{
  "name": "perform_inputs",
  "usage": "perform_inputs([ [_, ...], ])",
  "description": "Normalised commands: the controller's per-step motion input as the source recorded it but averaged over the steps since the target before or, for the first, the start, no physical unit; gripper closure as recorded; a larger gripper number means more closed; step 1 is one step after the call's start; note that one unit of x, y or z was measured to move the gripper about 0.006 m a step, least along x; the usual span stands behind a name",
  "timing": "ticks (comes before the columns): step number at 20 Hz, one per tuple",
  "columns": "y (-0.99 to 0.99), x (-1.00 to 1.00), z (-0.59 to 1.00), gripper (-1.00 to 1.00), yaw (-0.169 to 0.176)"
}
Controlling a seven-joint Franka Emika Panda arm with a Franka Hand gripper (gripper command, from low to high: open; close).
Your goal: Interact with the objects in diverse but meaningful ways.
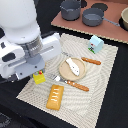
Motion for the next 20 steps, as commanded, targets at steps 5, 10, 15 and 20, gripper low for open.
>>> perform_inputs([
  [5, -0.65, 0.10, -0.19, 1.00, 0.000],
  [10, -0.53, 0.15, -0.17, 1.00, 0.000],
  [15, -0.33, 0.30, -0.03, 1.00, 0.000],
  [20, 0.11, 0.51, 0.16, 1.00, 0.013],
])
